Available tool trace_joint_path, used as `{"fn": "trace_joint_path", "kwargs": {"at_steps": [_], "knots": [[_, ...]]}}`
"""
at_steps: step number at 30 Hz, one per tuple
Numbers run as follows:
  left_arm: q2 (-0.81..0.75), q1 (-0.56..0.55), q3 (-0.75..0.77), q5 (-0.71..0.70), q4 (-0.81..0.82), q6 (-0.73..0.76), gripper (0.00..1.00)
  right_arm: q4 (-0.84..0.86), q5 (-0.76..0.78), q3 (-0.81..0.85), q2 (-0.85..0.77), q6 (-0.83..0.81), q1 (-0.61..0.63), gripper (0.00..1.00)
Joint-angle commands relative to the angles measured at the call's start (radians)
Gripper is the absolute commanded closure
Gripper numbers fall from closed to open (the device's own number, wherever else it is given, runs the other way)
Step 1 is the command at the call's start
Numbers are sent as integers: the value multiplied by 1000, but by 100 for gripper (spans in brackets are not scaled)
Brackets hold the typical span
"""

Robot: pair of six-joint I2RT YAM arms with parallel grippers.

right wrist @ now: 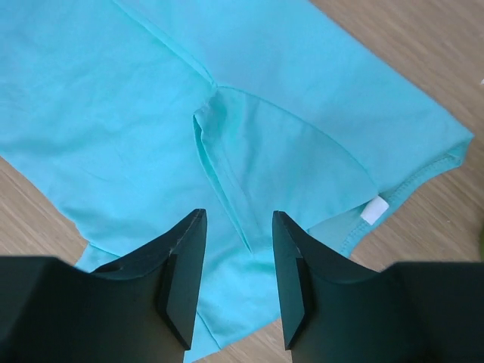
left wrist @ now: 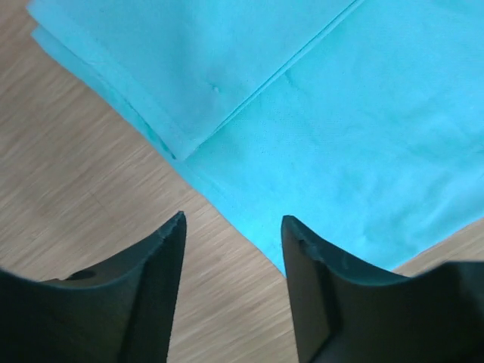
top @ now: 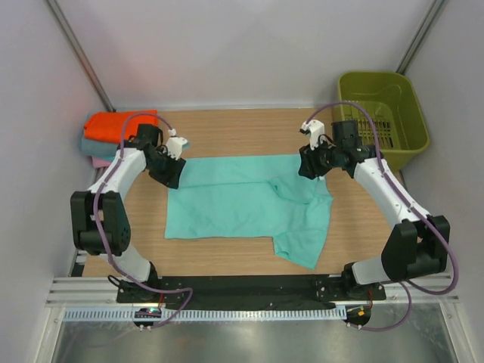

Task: Fold and stack the t-shirts
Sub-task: Fold the tshirt

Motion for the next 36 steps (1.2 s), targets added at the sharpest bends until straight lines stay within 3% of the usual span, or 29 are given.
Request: {"fn": "trace_joint_path", "kwargs": {"at_steps": [1, 8, 14, 21, 28, 36], "knots": [[-115, -8, 19, 29, 67, -47, 44, 6, 2, 55, -71, 10, 3, 53], [181, -46, 321, 64, -35, -93, 48, 112, 33, 113, 160, 34, 5, 56], [388, -48, 431, 114, -63, -159, 53, 109, 35, 221, 340, 22, 19, 59], [484, -46, 509, 144, -117, -208, 54, 77, 61, 264, 420, 51, 22, 60], [574, -46, 599, 118, -163, -226, 54, 110, 182, 259, 512, 57, 26, 60], [649, -46, 713, 88, -194, -223, 54, 117, 225, 366, 665, 85, 26, 60]]}}
